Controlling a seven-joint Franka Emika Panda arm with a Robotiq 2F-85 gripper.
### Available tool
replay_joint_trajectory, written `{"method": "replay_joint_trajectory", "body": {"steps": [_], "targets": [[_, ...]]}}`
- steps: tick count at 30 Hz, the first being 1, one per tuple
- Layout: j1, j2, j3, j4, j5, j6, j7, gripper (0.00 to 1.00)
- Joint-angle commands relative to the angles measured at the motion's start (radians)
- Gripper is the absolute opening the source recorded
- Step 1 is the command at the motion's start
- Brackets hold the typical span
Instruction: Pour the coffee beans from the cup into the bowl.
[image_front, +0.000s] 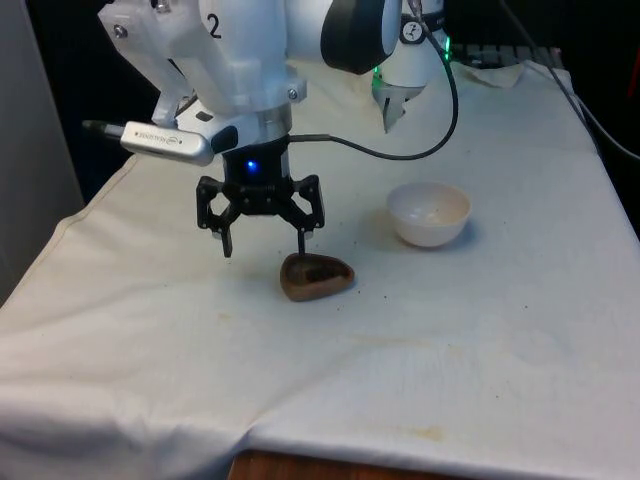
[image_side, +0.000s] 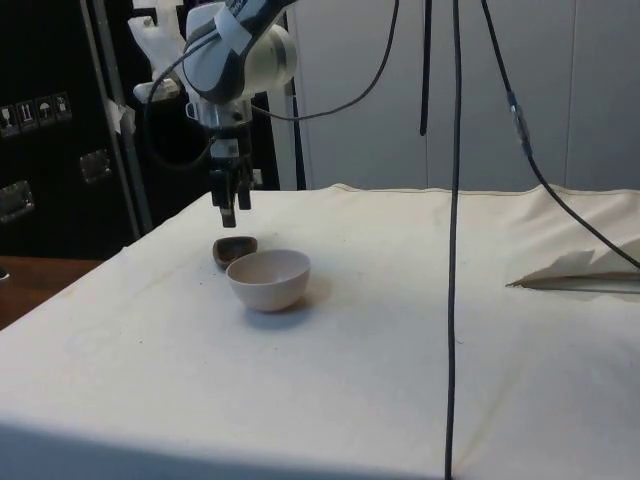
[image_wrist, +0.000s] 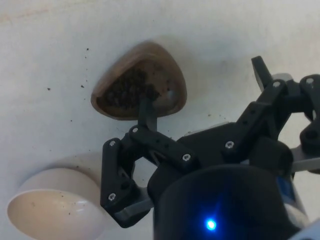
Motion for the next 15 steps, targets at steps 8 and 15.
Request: {"method": "replay_joint_trajectory", "body": {"steps": [8, 15], "targets": [[-0.013, 0.025, 0.004, 0.006, 0.057, 0.012, -0.048, 1.0], [-0.019, 0.034, 0.002, 0.009, 0.087, 0.013, -0.082, 1.0]]}}
